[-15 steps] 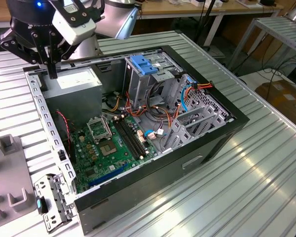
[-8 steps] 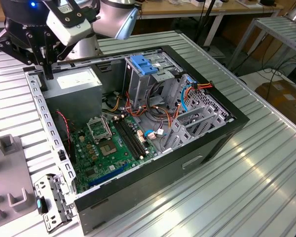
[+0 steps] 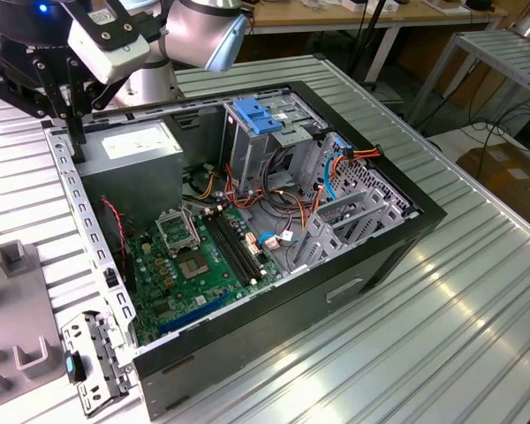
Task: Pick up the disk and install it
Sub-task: 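Reach for the disk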
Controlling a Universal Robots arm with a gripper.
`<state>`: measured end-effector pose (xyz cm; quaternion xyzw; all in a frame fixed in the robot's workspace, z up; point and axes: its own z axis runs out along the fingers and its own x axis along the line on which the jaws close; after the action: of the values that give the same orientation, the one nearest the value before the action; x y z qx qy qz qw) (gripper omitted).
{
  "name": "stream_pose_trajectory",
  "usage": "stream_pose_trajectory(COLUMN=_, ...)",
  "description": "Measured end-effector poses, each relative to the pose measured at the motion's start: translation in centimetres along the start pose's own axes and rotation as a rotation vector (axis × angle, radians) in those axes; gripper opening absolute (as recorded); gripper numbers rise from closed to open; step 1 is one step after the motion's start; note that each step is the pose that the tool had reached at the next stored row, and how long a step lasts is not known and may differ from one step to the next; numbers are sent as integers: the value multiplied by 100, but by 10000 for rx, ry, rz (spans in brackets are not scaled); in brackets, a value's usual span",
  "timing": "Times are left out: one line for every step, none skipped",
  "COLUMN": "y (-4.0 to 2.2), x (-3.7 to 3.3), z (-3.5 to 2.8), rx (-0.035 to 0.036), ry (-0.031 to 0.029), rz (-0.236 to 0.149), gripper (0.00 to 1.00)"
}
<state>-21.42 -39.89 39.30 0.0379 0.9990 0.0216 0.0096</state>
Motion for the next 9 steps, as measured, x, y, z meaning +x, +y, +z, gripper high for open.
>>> stream_pose_trajectory(y=-1, x=11, z=0, rx=0, ry=1, rz=0, gripper=11)
stream_pose_trajectory(y=-2, x=21, z=0, rx=0, ry=1, rz=0, gripper=11)
stream_pose_trajectory(y=-2, x=29, z=0, rx=0, ry=1, rz=0, gripper=11)
stream_pose_trajectory(y=-2, x=36, z=-1, rx=0, ry=1, rz=1, gripper=11)
stream_pose_trajectory(y=-3, x=42, z=0, rx=0, ry=1, rz=0, gripper=11)
stream_pose_trajectory(y=-3, x=49, z=-1, rx=0, ry=1, rz=1, gripper=11)
stream_pose_trajectory(y=-3, x=55, z=-1, rx=0, ry=1, rz=0, gripper=11)
stream_pose_trajectory(y=-4, x=63, z=-1, rx=0, ry=1, rz=1, gripper=11)
stream_pose_trajectory(y=-4, x=69, z=-1, rx=1, ry=1, rz=0, gripper=11)
